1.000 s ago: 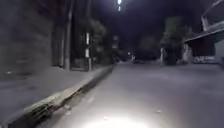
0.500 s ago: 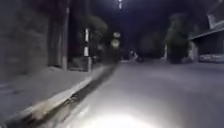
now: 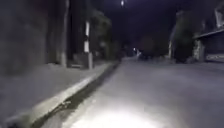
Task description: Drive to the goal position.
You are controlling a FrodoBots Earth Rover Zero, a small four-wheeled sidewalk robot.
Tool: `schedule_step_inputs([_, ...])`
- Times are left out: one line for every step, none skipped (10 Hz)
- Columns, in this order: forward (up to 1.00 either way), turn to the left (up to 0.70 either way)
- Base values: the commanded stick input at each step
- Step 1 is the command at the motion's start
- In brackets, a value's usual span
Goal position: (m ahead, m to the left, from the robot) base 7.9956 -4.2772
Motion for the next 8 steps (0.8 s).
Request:
schedule_step_inputs([1.00,-0.40])
schedule_step_inputs([1.00,-0.40])
schedule_step_inputs([1.00,-0.40])
schedule_step_inputs([1.00,-0.40])
schedule_step_inputs([1.00,-0.40])
schedule_step_inputs([1.00,-0.40])
schedule_step_inputs([1.00,-0.40])
schedule_step_inputs([1.00,-0.40])
